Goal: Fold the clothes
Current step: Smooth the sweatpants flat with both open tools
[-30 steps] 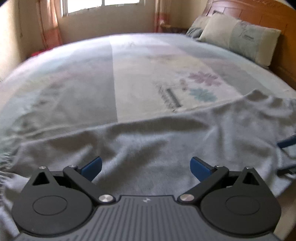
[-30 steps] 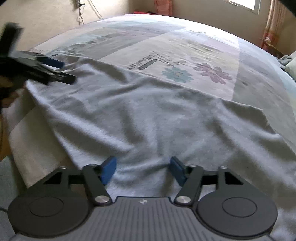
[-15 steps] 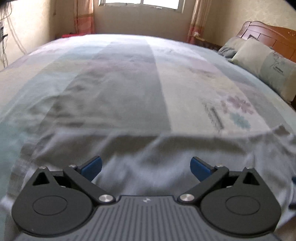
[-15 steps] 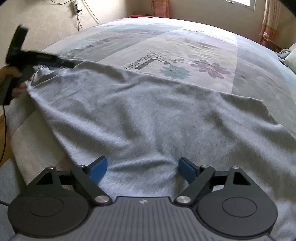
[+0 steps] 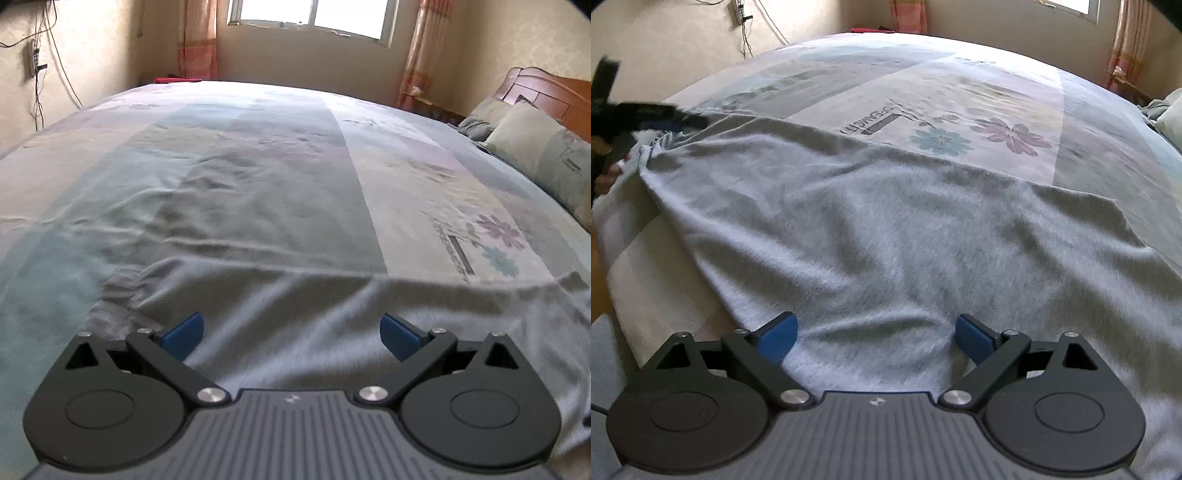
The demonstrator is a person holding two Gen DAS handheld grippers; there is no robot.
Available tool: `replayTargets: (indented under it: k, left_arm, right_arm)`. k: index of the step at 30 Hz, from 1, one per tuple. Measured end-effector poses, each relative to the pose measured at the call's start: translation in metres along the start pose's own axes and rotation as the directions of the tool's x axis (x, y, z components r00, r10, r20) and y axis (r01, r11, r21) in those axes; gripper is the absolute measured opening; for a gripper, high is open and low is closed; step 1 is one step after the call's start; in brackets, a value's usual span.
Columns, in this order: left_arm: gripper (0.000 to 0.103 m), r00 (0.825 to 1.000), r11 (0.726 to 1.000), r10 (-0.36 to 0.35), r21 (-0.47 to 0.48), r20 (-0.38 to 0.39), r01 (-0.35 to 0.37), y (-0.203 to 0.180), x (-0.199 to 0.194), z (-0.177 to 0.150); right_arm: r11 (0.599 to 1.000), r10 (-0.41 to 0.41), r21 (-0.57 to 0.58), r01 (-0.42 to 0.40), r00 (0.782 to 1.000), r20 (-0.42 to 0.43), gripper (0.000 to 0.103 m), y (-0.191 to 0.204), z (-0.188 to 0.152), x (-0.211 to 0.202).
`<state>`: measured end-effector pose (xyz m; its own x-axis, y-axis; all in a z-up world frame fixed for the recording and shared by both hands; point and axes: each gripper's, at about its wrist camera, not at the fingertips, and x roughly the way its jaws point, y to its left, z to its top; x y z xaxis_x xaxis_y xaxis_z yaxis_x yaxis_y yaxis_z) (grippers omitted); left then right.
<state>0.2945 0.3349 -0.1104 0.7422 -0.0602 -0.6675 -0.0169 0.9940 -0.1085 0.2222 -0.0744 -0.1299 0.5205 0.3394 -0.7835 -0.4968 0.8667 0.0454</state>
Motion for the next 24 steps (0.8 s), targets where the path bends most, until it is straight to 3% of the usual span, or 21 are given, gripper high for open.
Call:
replayTargets:
  k: [3, 7, 9, 12, 14, 17, 22, 24]
  left_arm:
    - [0.099, 0.988, 0.988, 0.148, -0.035, -0.042, -0.150, 0.010, 0.032, 0.002]
    - [0.099, 0.995, 0.991, 0.105, -0.080, 0.001, -0.104, 0.004, 0.016, 0.003]
    - [0.100, 0.996, 0.996, 0.085, -0.037, 0.021, -0.084, -0.010, 0.001, 0.000]
    - [0.101, 1.000, 0.999, -0.021, 0.048, 0.011, 0.021, -0.040, -0.022, -0.009]
    - [0.101, 0.996, 0.987, -0.082, 0.140, -0.018, 0.084, -0.065, -0.032, -0.019]
    - [0.101, 0.994, 0.958, -0.091, 0.267, -0.053, 0.101, -0.100, -0.034, -0.032]
    - [0.101, 0.982, 0.929, -0.162, 0.322, -0.094, 0.184, -0.131, -0.026, -0.049]
    - [0.102, 0.988, 0.933, -0.095, 0.337, -0.120, 0.131, -0.132, -0.018, -0.058]
  right_arm:
    - [1.000, -0.008, 0.011, 0.008, 1.000, -0.009, 0.098, 0.000, -0.002, -0.002]
    - [1.000, -0.012, 0.017, 0.012, 1.000, -0.019, 0.101, 0.002, -0.011, -0.011]
    - [1.000, -0.009, 0.013, 0.010, 1.000, -0.018, 0.101, 0.003, -0.016, -0.017]
    - [0.999, -0.004, 0.032, 0.004, 1.000, 0.005, 0.101, 0.001, -0.020, -0.028]
    - [0.998, -0.021, 0.058, 0.019, 0.999, 0.027, 0.101, -0.004, -0.019, -0.034]
    - [0.993, -0.060, 0.101, 0.053, 0.996, 0.068, 0.102, -0.020, -0.010, -0.043]
    - [0.971, -0.189, 0.169, 0.172, 0.978, 0.092, 0.103, -0.067, 0.009, -0.043]
    - [0.953, -0.228, 0.223, 0.206, 0.970, 0.079, 0.103, -0.094, 0.014, -0.032]
